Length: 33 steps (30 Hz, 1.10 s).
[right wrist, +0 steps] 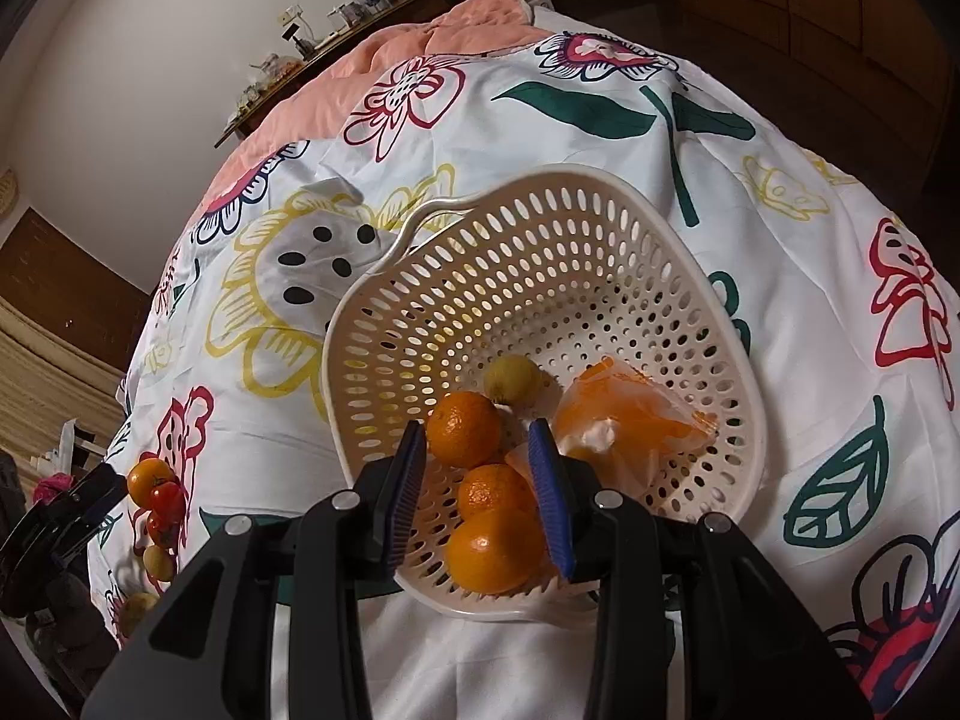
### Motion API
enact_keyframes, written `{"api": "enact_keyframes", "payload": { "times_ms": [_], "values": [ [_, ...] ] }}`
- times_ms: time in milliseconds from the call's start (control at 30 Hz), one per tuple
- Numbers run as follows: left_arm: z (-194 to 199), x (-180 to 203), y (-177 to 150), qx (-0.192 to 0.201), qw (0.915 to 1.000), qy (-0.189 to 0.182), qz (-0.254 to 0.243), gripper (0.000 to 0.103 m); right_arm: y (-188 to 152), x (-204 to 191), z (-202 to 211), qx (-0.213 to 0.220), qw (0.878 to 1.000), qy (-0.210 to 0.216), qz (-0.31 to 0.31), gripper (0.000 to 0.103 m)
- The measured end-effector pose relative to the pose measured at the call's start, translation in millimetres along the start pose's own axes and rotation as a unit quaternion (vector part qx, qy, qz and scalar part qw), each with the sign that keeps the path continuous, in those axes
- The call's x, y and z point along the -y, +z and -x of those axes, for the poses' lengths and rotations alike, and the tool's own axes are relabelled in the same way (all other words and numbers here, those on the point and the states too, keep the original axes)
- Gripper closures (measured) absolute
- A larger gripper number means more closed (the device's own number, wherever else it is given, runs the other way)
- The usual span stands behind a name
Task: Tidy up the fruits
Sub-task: 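Lift the orange, carry it into the basket and open the left tool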
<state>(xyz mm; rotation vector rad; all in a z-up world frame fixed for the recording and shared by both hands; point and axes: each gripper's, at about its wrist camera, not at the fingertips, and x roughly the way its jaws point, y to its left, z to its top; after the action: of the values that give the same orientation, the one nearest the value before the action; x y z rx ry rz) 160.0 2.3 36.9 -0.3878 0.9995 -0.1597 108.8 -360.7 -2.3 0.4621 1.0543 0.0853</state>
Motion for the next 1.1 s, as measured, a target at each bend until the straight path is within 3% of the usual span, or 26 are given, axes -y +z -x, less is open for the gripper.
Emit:
{"api": "enact_keyframes", "payload": {
  "times_ms": [167, 333, 500, 600, 833, 1100],
  "values": [
    [-18, -5, 2, -0.03, 0.9988, -0.026, 0.03, 0.046, 0, 8, 2, 0.003, 1.0, 0.002, -0.009, 0.067],
    [-29, -6, 1, -0.037, 0.9985, -0.021, 0.035, 0.047, 0, 13, 3, 0.005, 1.0, 0.003, -0.016, 0.067],
    [-32, -4, 0, -0.037, 0.9988, -0.014, 0.028, 0.064, -1, 14, 3, 0.005, 1.0, 0.004, -0.017, 0.067],
    [-28, -2, 1, -0.031, 0.9991, -0.015, 0.025, 0.065, -1, 15, 4, 0.008, 1.0, 0.005, -0.018, 0.067],
    [-7, 20, 4, 0.002, 0.9999, -0.011, -0.012, 0.065, 2, 18, 12, 0.02, 1.0, 0.009, -0.022, 0.067],
    [-5, 66, -1, -0.001, 0.9979, -0.028, -0.058, 0.065, 2, 31, 22, 0.031, 0.999, 0.017, -0.032, 0.067]
  ]
}}
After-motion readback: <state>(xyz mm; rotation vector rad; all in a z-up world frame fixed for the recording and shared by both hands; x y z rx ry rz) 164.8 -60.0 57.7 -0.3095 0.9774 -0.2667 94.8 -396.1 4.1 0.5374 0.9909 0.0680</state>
